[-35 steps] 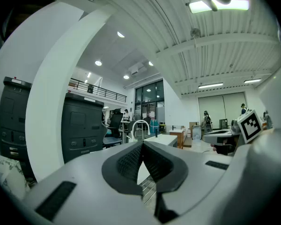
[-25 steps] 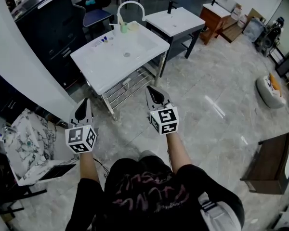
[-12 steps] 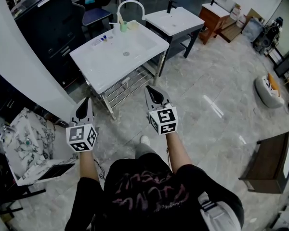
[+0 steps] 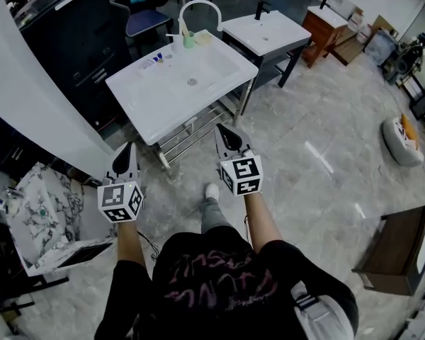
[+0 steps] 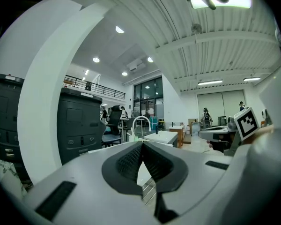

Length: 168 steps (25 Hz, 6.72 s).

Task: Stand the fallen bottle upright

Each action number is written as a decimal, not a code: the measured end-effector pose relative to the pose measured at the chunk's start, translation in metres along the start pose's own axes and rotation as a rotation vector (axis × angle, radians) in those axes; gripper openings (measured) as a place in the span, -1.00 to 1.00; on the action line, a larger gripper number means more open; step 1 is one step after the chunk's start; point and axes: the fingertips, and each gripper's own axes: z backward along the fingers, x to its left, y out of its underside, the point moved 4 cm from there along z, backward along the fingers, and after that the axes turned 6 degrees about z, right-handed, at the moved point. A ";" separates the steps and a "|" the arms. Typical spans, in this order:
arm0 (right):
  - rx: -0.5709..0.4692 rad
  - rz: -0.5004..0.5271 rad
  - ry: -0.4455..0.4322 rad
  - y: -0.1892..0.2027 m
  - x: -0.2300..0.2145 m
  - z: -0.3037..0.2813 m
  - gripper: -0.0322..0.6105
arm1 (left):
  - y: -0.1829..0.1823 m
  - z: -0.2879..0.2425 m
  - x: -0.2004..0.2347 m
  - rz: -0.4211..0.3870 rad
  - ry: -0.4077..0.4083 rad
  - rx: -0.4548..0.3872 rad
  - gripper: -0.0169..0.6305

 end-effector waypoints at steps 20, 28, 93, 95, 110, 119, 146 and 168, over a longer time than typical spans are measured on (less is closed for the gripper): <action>0.023 -0.048 -0.104 0.021 -0.138 -0.216 -0.86 | -0.014 -0.231 0.044 0.013 -0.113 0.080 -0.91; 0.036 -0.063 -0.153 0.028 -0.182 -0.270 -0.86 | -0.023 -0.287 0.045 0.017 -0.161 0.114 -0.91; 0.333 -0.163 -0.196 0.156 -0.194 -0.543 -0.86 | 0.136 -0.681 0.215 -0.392 0.319 1.122 -0.23; 0.342 -0.160 -0.192 0.159 -0.195 -0.544 -0.86 | 0.140 -0.685 0.215 -0.395 0.325 1.152 -0.28; 0.359 -0.144 -0.189 0.163 -0.196 -0.541 -0.86 | 0.138 -0.688 0.216 -0.420 0.363 1.160 -0.52; 0.334 -0.143 -0.207 0.151 -0.188 -0.535 -0.86 | 0.083 -0.676 0.213 -0.354 0.360 0.908 -0.55; 0.317 -0.093 -0.307 0.121 -0.144 -0.520 -0.86 | 0.042 -0.566 0.256 -0.233 0.222 0.505 -0.53; 0.275 -0.070 -0.302 0.097 -0.138 -0.485 -0.86 | 0.038 -0.506 0.256 -0.102 0.053 0.423 -0.27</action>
